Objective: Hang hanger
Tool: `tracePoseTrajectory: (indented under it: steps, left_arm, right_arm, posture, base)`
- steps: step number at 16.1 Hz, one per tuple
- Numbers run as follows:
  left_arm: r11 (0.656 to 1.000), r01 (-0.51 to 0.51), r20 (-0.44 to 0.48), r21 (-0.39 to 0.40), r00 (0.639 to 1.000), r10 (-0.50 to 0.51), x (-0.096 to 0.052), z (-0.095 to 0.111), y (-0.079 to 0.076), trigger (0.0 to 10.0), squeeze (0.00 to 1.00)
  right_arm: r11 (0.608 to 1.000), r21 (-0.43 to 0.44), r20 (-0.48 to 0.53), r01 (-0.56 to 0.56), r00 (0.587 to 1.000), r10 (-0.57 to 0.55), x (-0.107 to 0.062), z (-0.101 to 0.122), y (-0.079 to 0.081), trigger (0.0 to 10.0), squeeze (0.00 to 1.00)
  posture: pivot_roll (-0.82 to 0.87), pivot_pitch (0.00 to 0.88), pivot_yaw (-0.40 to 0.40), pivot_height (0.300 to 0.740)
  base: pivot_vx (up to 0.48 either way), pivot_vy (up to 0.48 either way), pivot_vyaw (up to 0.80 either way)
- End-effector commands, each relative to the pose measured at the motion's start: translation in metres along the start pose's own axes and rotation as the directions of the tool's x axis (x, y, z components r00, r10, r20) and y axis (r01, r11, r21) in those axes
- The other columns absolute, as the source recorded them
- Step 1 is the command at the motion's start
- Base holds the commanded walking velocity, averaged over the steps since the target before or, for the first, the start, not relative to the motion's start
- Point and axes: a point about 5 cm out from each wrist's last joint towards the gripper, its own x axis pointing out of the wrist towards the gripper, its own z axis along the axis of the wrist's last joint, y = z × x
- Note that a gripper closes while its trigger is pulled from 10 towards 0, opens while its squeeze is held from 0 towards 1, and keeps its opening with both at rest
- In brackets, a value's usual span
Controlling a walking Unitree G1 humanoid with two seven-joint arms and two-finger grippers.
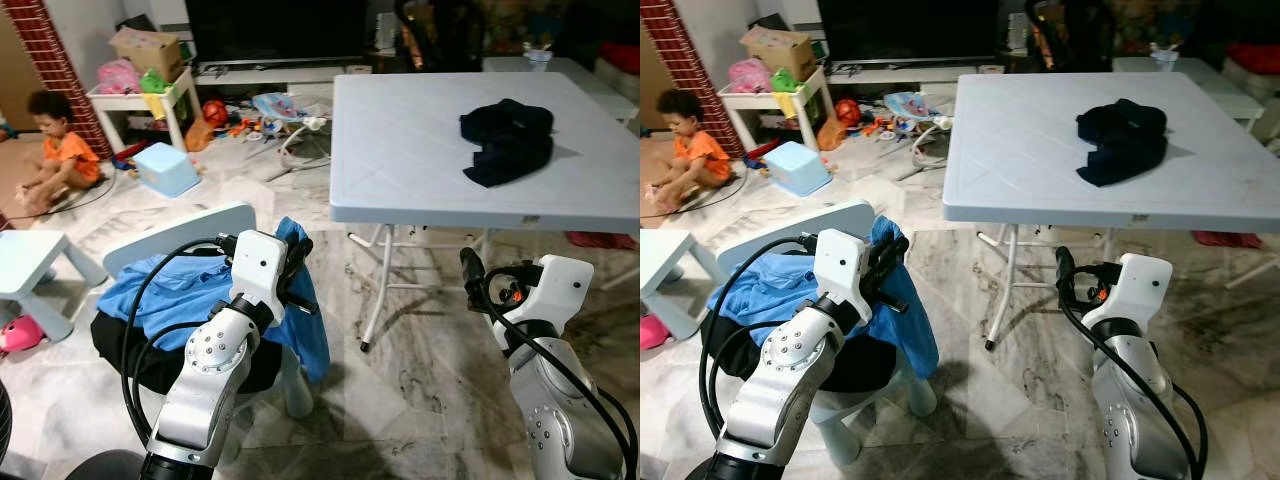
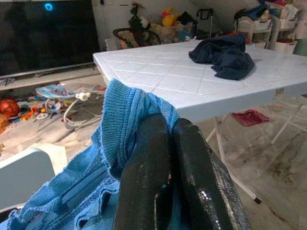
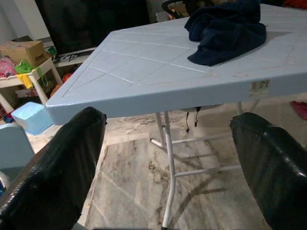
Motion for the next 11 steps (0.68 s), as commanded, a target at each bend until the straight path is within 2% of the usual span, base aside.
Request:
tracePoseTrajectory:
  steps: [1, 5, 11]
  left_arm:
    - [1.0, 0.008, 0.012, -0.005, 1.0, -0.008, 0.0015, 0.0046, 0.0, 10.0, 0.0]
    - [1.0, 0.014, 0.013, -0.008, 1.0, -0.014, 0.003, 0.0051, -0.0012, 10.0, 0.0]
    - [1.0, 0.02, 0.016, -0.002, 1.0, -0.02, 0.0046, 0.0056, -0.0012, 10.0, 0.0]
  right_arm:
    - [1.0, -0.008, 0.005, 0.001, 1.0, -0.001, 0.0006, -0.0002, 0.0005, 10.0, 0.0]
    - [1.0, -0.011, 0.005, -0.001, 1.0, 0.001, 0.0007, -0.0002, 0.0012, 10.0, 0.0]
    - [1.0, -0.01, 0.005, -0.005, 1.0, 0.005, 0.0016, -0.0002, 0.0019, 10.0, 0.0]
  posture:
    - [-0.14, 0.0, 0.057, 0.74]
    - [-0.14, 0.0, 0.057, 0.74]
    - [-0.14, 0.0, 0.06, 0.74]
  base:
    - [0.0, 0.0, 0.0]
    - [0.0, -0.33, 0.0]
    - [0.0, -0.443, 0.0]
